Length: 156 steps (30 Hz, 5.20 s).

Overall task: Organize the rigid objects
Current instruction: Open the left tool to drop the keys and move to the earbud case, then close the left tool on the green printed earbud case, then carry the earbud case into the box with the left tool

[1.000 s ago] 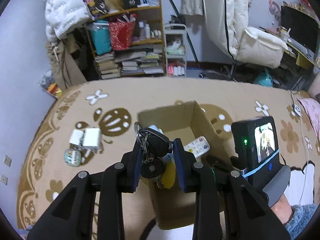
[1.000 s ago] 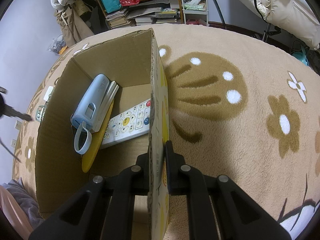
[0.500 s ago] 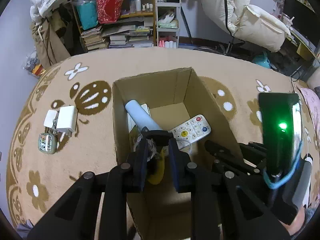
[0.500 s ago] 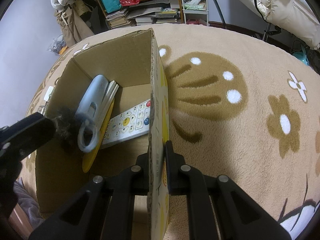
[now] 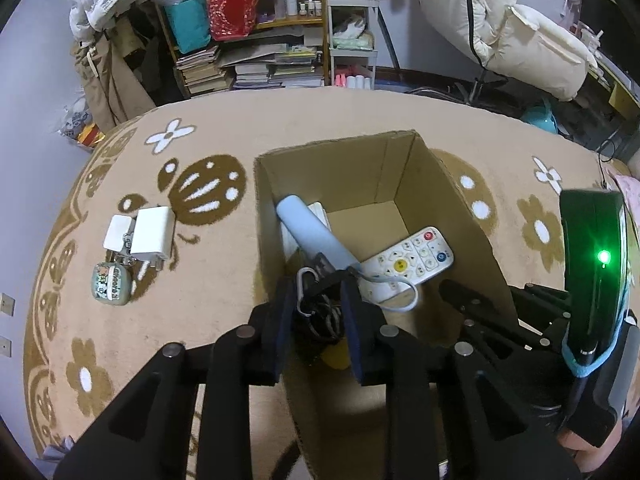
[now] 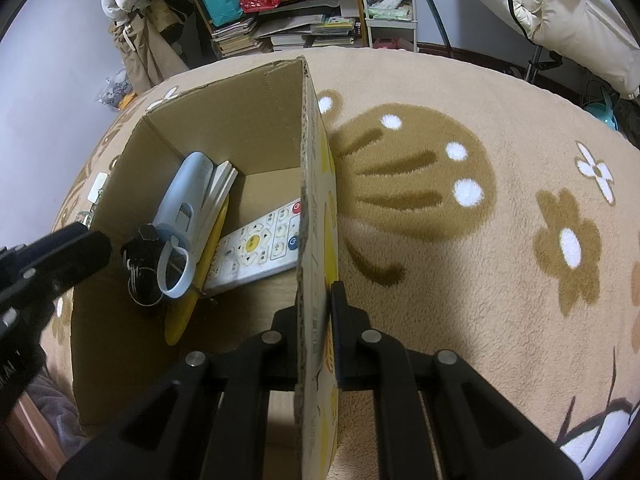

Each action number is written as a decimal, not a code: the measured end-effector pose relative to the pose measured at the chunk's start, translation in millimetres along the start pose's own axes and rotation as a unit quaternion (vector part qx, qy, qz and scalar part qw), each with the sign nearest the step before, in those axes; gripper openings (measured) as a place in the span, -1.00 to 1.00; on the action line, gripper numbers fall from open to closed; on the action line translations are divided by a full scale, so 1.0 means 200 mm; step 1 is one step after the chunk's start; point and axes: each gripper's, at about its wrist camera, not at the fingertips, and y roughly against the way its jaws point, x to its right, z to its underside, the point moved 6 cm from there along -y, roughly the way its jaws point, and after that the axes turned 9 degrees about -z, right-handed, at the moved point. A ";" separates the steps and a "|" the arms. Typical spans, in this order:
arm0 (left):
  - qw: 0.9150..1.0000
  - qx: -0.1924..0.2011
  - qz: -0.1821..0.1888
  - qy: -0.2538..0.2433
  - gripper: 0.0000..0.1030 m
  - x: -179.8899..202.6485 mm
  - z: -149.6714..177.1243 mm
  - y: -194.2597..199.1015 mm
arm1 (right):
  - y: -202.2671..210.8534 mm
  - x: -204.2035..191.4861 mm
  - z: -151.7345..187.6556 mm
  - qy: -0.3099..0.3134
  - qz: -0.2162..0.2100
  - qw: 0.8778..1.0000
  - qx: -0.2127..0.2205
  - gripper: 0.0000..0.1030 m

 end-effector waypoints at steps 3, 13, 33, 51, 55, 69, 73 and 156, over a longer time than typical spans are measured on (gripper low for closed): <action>1.000 0.001 -0.001 0.004 -0.46 -0.04 -0.02 0.01 | 0.00 0.00 0.00 0.000 0.000 1.000 0.000 -0.79; 0.999 0.020 -0.014 0.031 0.57 -0.26 -0.09 0.04 | 0.00 0.00 0.00 -0.001 0.000 1.000 0.000 -0.79; 0.998 -0.005 -0.042 0.047 0.98 -0.84 -0.14 -0.14 | 0.00 -0.02 0.00 0.008 0.007 1.000 -0.004 -0.80; 0.992 -0.057 -0.061 0.096 0.97 -1.19 0.01 -0.57 | -0.03 0.01 0.02 0.007 0.008 1.000 -0.007 -0.80; 0.989 -0.081 -0.060 0.110 0.95 -1.23 0.04 -0.70 | -0.02 0.02 0.01 0.005 0.006 1.000 -0.007 -0.80; 0.980 -0.127 -0.090 0.125 0.54 -1.30 0.13 -0.92 | -0.02 0.02 0.00 0.005 0.006 1.000 -0.008 -0.79; 0.980 -0.127 -0.093 0.118 0.52 -1.30 0.13 -0.92 | -0.02 0.02 0.00 0.005 0.006 1.000 -0.008 -0.79; 0.996 0.034 0.010 -0.081 0.12 0.04 -0.04 -0.01 | -0.02 0.04 0.00 0.000 0.005 1.000 -0.007 -0.79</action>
